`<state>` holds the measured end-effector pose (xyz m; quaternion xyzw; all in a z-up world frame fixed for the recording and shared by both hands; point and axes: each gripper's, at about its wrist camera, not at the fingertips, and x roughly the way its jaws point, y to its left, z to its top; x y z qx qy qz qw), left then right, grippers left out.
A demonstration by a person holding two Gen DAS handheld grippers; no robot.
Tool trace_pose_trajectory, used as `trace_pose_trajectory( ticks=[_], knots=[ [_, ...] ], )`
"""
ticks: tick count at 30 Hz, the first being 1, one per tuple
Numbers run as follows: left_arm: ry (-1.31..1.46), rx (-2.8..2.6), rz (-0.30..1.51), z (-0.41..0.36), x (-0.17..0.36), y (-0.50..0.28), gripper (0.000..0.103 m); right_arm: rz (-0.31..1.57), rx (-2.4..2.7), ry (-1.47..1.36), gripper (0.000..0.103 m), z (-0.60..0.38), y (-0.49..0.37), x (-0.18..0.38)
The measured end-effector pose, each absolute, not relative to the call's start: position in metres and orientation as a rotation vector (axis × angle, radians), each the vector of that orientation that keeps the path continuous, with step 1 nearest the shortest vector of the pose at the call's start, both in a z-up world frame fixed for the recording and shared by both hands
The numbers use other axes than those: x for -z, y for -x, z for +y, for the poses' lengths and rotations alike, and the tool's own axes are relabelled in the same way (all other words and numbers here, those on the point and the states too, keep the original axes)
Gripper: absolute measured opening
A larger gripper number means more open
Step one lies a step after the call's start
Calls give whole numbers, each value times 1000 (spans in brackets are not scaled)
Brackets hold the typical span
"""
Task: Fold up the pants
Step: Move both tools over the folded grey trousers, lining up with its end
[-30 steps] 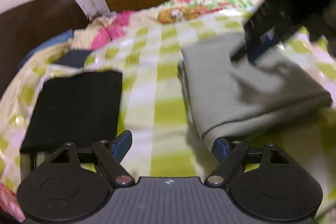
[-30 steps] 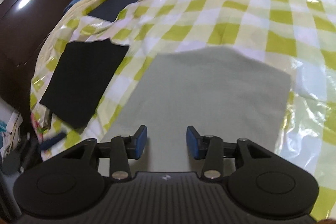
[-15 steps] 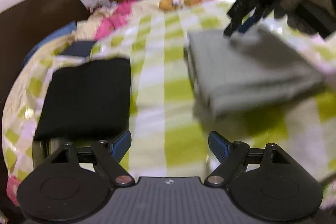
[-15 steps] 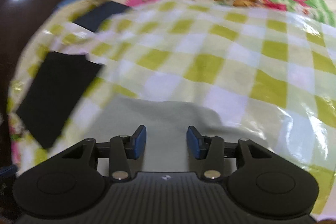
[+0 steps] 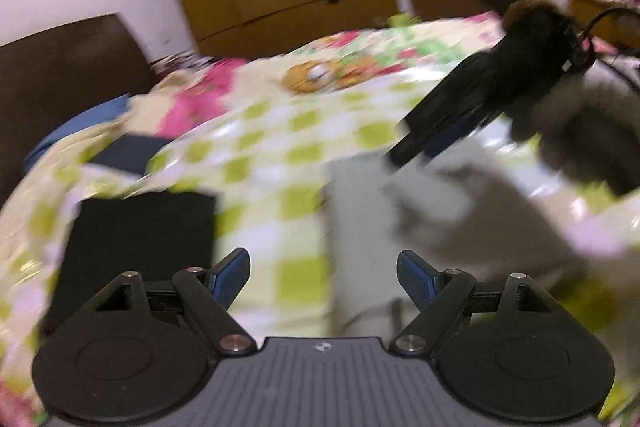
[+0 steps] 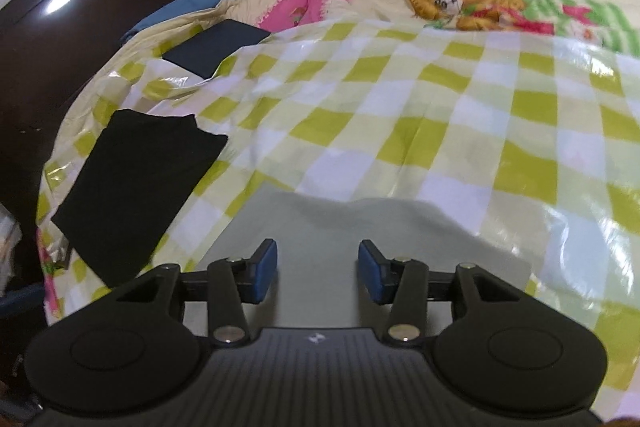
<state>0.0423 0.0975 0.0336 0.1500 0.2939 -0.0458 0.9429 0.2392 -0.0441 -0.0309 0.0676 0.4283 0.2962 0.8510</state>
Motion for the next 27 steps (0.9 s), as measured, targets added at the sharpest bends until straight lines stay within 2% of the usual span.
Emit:
trace_pose_trajectory(
  ticks=[4, 9, 13, 21, 27],
  knots=[
    [-345, 129, 578, 74, -17, -70, 93, 912, -598, -144, 47, -50, -241, 38],
    [-392, 85, 735, 84, 22, -94, 95, 943, -532, -178, 48, -75, -239, 48],
    [-294, 85, 761, 102, 12, -88, 95, 923, -509, -245, 48, -102, -213, 44],
    [-224, 80, 699, 102, -12, -97, 94, 944, -463, -411, 52, -142, -156, 46],
    [-397, 103, 737, 73, 6, -75, 94, 951, -553, -340, 53, -119, -123, 42]
  ],
)
